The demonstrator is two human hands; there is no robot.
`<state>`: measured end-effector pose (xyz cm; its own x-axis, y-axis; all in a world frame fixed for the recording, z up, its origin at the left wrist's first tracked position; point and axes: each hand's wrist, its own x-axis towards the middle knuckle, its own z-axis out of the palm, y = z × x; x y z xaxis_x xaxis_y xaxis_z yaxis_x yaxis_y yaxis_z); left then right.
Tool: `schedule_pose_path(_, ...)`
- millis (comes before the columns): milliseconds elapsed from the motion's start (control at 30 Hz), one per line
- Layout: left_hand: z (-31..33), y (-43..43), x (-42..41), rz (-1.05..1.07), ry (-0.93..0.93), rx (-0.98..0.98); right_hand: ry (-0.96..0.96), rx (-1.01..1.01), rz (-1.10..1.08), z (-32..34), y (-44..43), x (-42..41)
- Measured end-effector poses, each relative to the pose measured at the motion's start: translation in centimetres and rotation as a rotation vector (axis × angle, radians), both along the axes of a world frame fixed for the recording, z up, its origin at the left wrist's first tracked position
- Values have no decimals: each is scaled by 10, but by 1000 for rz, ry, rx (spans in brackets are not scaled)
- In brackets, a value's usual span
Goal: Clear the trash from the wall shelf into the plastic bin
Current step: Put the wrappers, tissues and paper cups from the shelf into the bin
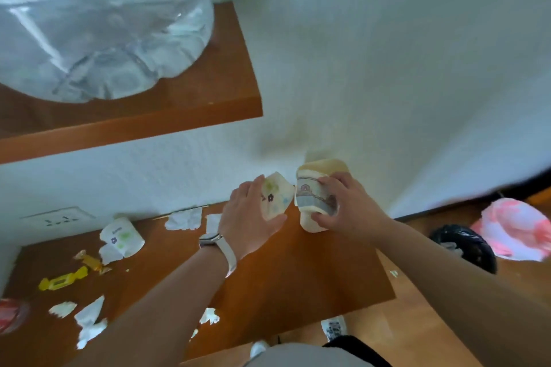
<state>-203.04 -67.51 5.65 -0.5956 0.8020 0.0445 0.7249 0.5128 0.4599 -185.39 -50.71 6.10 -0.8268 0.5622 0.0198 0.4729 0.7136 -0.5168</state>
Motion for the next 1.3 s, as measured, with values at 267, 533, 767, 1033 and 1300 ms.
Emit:
schedule_pose_path(267, 13, 80, 31, -24, -102, 16, 20, -40, -89, -15, 54, 25)
schedule_pose_path(533, 10, 111, 47, 42, -96, -65, 33, -56, 37, -26, 80, 23)
schedule_pose_path(767, 6, 115, 51, 69, -46, -125, 11, -93, 158, -26, 93, 19)
schedule_pose_path(1033, -8, 116, 51, -65, 93, -170, 12, 39, 206, -29, 105, 26)
schedule_pose_path(1300, -19, 103, 51, -123, 96, -139, -18, 128, 232, -18, 100, 35)
